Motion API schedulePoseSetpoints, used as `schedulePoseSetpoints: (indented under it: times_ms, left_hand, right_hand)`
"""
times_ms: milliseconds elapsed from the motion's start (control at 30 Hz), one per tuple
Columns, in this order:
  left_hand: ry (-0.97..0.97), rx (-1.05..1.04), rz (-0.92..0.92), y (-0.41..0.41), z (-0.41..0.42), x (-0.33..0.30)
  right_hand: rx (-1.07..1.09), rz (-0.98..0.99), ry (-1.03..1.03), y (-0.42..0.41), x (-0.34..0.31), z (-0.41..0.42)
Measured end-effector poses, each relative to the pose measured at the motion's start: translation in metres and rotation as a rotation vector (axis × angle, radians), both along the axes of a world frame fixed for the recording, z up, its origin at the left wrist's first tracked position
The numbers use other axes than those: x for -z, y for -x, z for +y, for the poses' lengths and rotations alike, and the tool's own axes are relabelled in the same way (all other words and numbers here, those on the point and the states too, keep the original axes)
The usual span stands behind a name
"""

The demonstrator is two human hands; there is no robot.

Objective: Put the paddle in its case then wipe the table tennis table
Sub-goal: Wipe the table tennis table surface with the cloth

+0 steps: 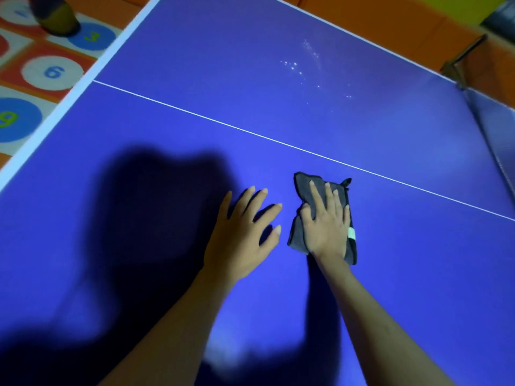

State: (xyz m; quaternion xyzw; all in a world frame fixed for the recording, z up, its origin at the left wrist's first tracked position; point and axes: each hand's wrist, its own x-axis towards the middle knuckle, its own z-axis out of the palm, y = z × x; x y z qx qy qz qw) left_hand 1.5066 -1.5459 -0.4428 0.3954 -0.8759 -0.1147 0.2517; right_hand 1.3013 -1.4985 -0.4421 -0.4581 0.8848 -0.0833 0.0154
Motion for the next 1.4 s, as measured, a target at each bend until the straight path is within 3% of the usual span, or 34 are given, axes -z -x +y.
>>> schedulePoseSetpoints:
  times_ms: [100, 233, 433, 600, 1067, 1400]
  left_hand:
    - [0.104, 0.041, 0.052, 0.0, 0.002, 0.001]
    - [0.236, 0.004, -0.034, 0.001, 0.004, 0.008]
    - [0.131, -0.036, -0.048, 0.046, 0.039, -0.002]
    - [0.077, -0.106, -0.064, 0.057, 0.051, 0.014]
    - [-0.026, -0.118, -0.207, 0.06, 0.05, 0.003]
    - [-0.001, -0.122, -0.212, 0.059, 0.047, 0.004]
  right_hand:
    - [0.008, 0.032, 0.011, -0.03, 0.002, 0.05]
    - [0.015, 0.066, 0.033, -0.072, 0.003, 0.132]
    - [0.05, 0.107, 0.021, -0.104, 0.004, 0.197]
    - [0.044, 0.1, 0.033, -0.073, 0.005, 0.164]
    - [0.109, 0.008, -0.014, 0.08, -0.004, -0.027]
    - [0.067, -0.028, -0.016, 0.115, -0.004, -0.054]
